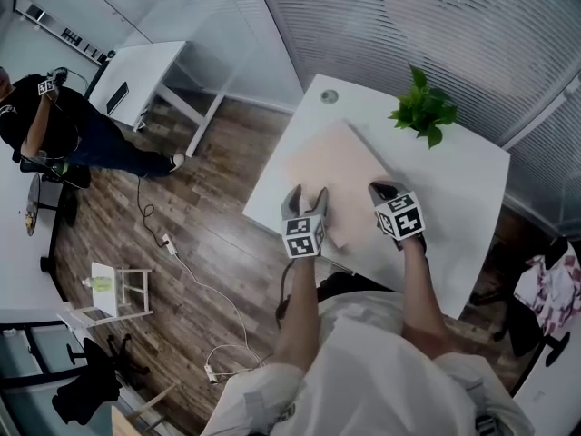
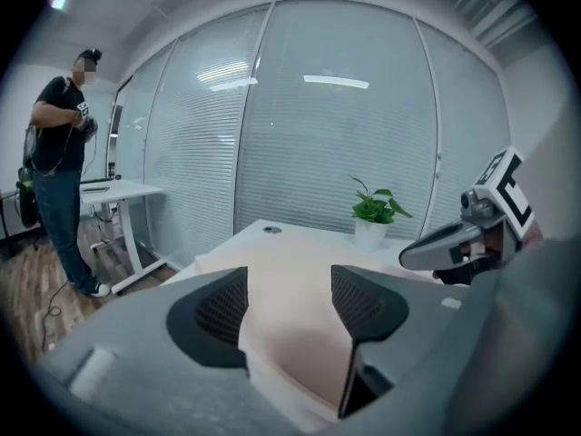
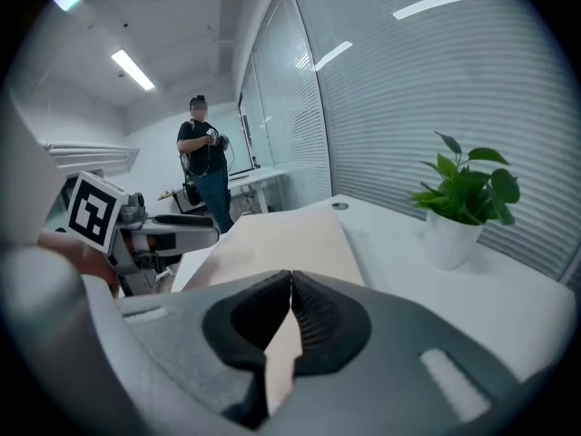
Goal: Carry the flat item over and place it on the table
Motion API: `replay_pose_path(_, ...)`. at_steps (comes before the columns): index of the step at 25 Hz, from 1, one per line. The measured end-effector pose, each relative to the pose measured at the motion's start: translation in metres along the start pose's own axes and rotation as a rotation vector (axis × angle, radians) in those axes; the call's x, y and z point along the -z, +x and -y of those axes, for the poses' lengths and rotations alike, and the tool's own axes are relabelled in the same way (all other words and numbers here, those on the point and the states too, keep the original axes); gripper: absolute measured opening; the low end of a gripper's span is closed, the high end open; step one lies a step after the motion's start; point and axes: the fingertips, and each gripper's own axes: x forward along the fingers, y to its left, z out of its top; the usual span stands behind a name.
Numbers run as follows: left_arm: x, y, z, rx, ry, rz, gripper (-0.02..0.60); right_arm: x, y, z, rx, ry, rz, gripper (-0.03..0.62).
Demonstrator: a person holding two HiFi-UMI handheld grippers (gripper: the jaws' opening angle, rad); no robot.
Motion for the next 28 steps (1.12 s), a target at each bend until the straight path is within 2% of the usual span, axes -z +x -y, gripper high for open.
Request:
replay_pose_path(3,-0.015,-0.017,0.005,0.015,0.088,0.017,0.299,-0.015,-0.012,0.003,0.003,0.004,0.07,0.002)
replay_pose_path(5,-0.018,-0.027,0.003,0.013,0.103,0.018,0.299,-0.022,-0.02,0.006,0.013,-0.002,0.094,0.002)
replay_pose_path(9,-0.023,-0.039,-0.001,-0.007,0.093,0.03,0.299,-0.029,-0.032,0.011,0.05,0.005,0.136,0.003)
replay_pose_path(15,-0.029,-0.064,0.019,-0.008,0.092,0.06,0.299,-0.026,-0.058,0.0,0.091,0.027,0.189,0.002)
replay_pose_path(23,-0.008,-0.109,0.052,-0.029,0.074,0.077,0.291,0.011,-0.102,-0.022,0.102,0.044,0.203,0.002)
replay_pose_path(28,0.005,-0.131,0.065,-0.058,0.076,0.089,0.245,0.03,-0.123,-0.029,0.092,0.041,0.208,0.002)
